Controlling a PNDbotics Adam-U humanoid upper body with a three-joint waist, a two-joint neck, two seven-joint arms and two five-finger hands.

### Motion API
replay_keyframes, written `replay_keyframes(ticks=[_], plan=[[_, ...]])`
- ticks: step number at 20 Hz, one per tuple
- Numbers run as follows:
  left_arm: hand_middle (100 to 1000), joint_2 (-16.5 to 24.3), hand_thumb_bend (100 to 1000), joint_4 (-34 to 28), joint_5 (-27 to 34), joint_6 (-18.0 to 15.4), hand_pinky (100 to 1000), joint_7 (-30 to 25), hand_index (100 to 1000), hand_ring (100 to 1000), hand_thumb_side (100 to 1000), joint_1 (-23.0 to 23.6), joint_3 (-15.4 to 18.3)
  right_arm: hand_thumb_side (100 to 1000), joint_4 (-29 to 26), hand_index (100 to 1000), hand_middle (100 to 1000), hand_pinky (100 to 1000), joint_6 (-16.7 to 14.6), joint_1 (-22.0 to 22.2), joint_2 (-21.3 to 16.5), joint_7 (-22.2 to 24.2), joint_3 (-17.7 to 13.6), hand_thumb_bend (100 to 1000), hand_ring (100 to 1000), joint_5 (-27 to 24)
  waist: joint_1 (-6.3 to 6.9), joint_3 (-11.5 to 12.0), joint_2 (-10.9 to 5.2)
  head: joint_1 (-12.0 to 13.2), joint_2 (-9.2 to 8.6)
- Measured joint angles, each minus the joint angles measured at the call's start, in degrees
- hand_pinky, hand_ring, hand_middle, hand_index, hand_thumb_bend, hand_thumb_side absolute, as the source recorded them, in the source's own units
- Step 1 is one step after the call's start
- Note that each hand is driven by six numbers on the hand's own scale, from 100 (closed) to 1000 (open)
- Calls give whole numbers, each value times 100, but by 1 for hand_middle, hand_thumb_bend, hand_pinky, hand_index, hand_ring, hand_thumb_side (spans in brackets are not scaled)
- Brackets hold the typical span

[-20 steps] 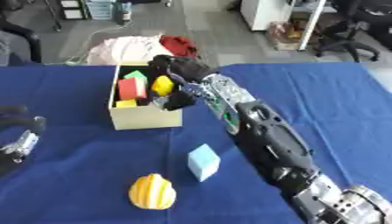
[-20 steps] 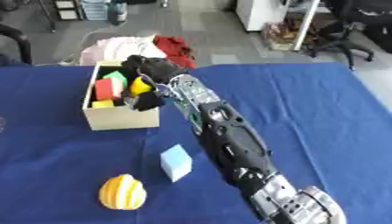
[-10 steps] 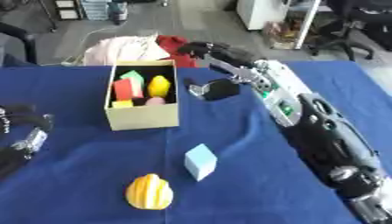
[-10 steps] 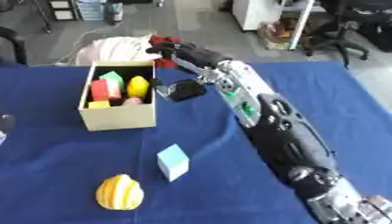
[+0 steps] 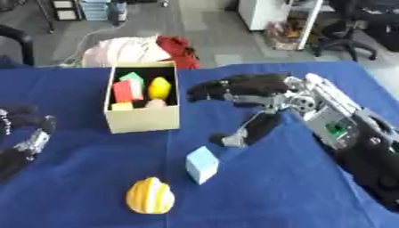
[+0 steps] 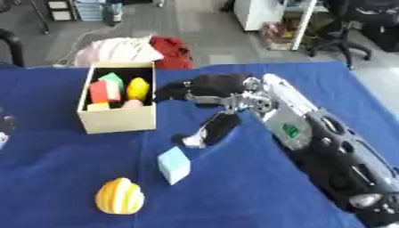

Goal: Pick up objects on the table and place them in the box.

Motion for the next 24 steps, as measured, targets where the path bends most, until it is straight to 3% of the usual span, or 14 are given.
replay_keyframes(ticks=[5,12,15,17,21,24], plan=[[677,0,450,4,-17,-4,869,-5,716,682,447,0,-1,627,256,1000,1000,941,-604,90,238,-240,210,411,955,1058,0,37,0,-41,14],[678,-1,448,33,-18,-4,870,-21,716,683,447,0,-4,634,1037,1000,982,933,-952,43,647,-657,231,394,938,1810,0,82,0,-61,20],[678,-1,448,33,-18,-3,870,-23,716,684,447,-1,-4,617,1332,998,901,925,-1028,26,793,-783,228,375,919,1993,0,119,0,-75,20],[678,-1,447,33,-18,-3,870,-24,716,684,447,-1,-4,581,1479,935,815,907,-1066,26,854,-871,223,355,885,2096,0,123,0,-84,20],[679,-1,446,33,-18,-3,870,-24,715,684,448,-1,-4,404,1637,748,569,863,-1045,-2,906,-1203,116,210,797,2178,0,132,0,-93,20],[679,-2,445,33,-18,-3,870,-24,715,685,447,-1,-4,274,1681,672,470,841,-916,-4,902,-1539,-4,123,741,2149,0,122,0,-93,19]])
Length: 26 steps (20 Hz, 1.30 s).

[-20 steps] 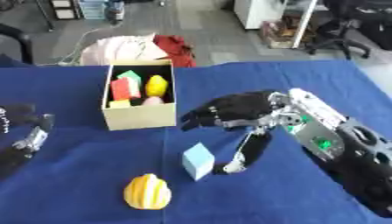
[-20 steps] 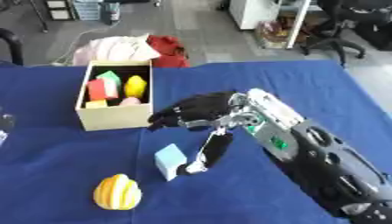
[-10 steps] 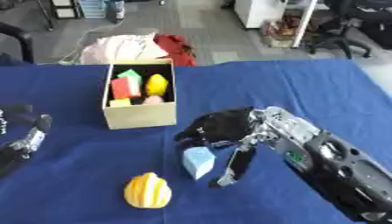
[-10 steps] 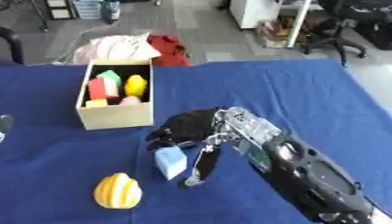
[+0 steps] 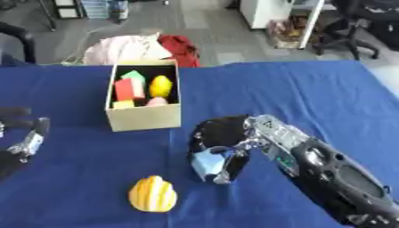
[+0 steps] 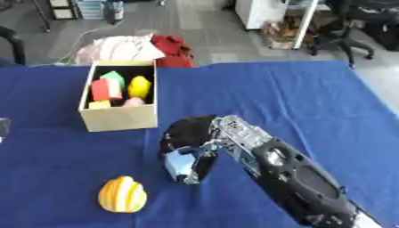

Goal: Pick up objects on the table and place them in the box.

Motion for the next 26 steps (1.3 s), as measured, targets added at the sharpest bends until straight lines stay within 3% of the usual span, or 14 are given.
replay_keyframes(ticks=[6,12,16,19,21,24,26], plan=[[679,0,444,0,0,0,871,1,716,686,447,5,2,210,-225,650,432,836,369,-196,-107,-314,-238,100,712,-399,0,-21,0,6,0],[680,0,443,0,0,-1,871,0,715,687,447,10,2,175,-401,652,438,836,827,-1021,-57,-224,-549,100,694,-875,0,13,0,25,-1],[680,-8,442,-2,4,-16,871,-23,715,687,447,-39,-13,189,316,649,434,837,1196,-1416,435,-402,-949,100,686,-901,2,193,0,-22,-50],[680,-22,442,-6,16,-24,871,-67,715,687,447,-114,-66,195,1044,667,461,836,1429,-1590,907,-709,-1319,100,688,-498,2,384,6,-108,-104],[680,-60,442,-15,31,-29,871,-90,715,687,447,-143,-87,195,1507,715,525,838,1594,-1644,1202,-1022,-1589,100,706,-70,2,503,9,-167,-152],[680,-63,440,-38,49,-28,871,-126,715,686,447,-181,-109,313,2069,970,853,886,1888,-1674,1528,-1634,-1948,100,835,682,2,625,60,-252,-202],[680,-77,439,-38,53,-29,872,-136,715,686,447,-182,-120,416,2308,1000,956,913,2099,-1679,1651,-2019,-2100,184,892,1210,2,652,68,-287,-212]])
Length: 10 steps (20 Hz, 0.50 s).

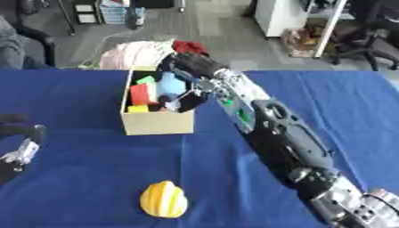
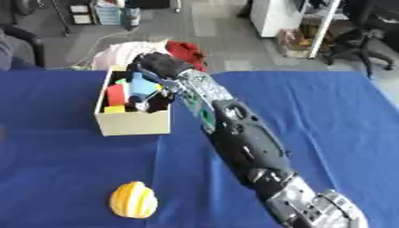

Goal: Pick up objects on the table and place them in the box.

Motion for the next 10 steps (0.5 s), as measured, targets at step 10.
replay_keyframes(ticks=[10], plan=[[681,-29,437,1,2,-2,872,1,716,686,447,26,-12,508,-183,1000,948,912,358,-18,-105,-651,-44,156,879,471,0,-177,0,50,-6]])
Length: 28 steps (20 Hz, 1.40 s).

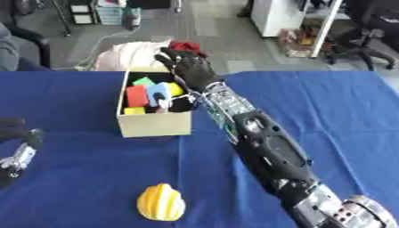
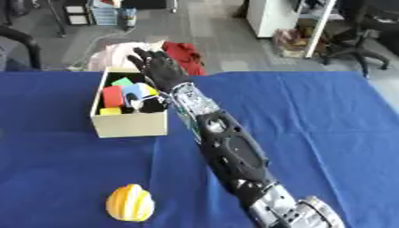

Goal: Pick up objects on the table and place them in the box.

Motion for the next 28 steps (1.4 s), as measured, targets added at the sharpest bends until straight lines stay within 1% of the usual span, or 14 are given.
replay_keyframes(ticks=[1,2,4,5,6,9,11,13,16,19,24,28], plan=[[681,0,437,0,0,2,872,6,716,686,447,21,5,499,-161,1000,934,905,-70,23,-77,37,61,115,865,-216,0,-36,-5,28,5],[681,0,437,1,0,7,872,14,716,685,447,43,17,514,-362,1000,910,895,-158,74,-180,112,147,100,842,-510,0,-74,-5,56,15],[681,2,438,1,-2,11,872,37,715,685,446,79,50,518,-786,983,882,887,-343,221,-407,370,364,100,822,-1142,0,-151,-6,110,31],[681,3,438,2,-2,15,872,56,715,685,446,96,70,525,-1027,978,874,886,-431,317,-541,555,489,100,817,-1468,0,-192,-7,138,40],[681,5,438,2,-2,15,872,72,715,685,446,109,84,554,-1287,974,862,884,-505,433,-686,774,621,100,811,-1806,0,-231,-8,161,61],[680,8,440,2,-3,19,872,107,715,685,446,140,110,588,-1998,971,856,884,-632,802,-1084,1465,999,100,810,-2698,0,-324,-35,232,81],[681,10,439,3,-6,17,872,120,715,685,446,144,122,606,-2372,975,859,884,-681,1040,-1297,1905,1222,100,813,-3145,0,-360,-43,263,87],[681,26,439,3,-8,21,872,129,715,685,447,154,136,636,-2684,979,860,887,-730,1284,-1466,2313,1404,100,815,-3450,0,-380,-44,290,121],[681,52,440,3,-8,26,872,134,715,684,447,166,138,670,-2940,983,862,888,-784,1596,-1623,2803,1605,100,818,-3710,0,-400,-45,313,128],[681,53,440,4,-9,29,873,138,715,685,448,174,138,694,-2995,985,860,890,-845,1804,-1675,3145,1755,100,819,-3839,0,-409,-45,322,128],[681,53,441,5,-9,29,873,138,715,686,448,176,138,724,-2981,985,849,891,-997,2001,-1664,3504,1963,100,820,-3900,0,-409,-45,327,131],[681,53,440,5,-9,29,873,137,716,686,449,176,138,740,-2880,994,867,896,-1181,2087,-1562,3747,2153,100,830,-3887,0,-405,-45,303,132]])
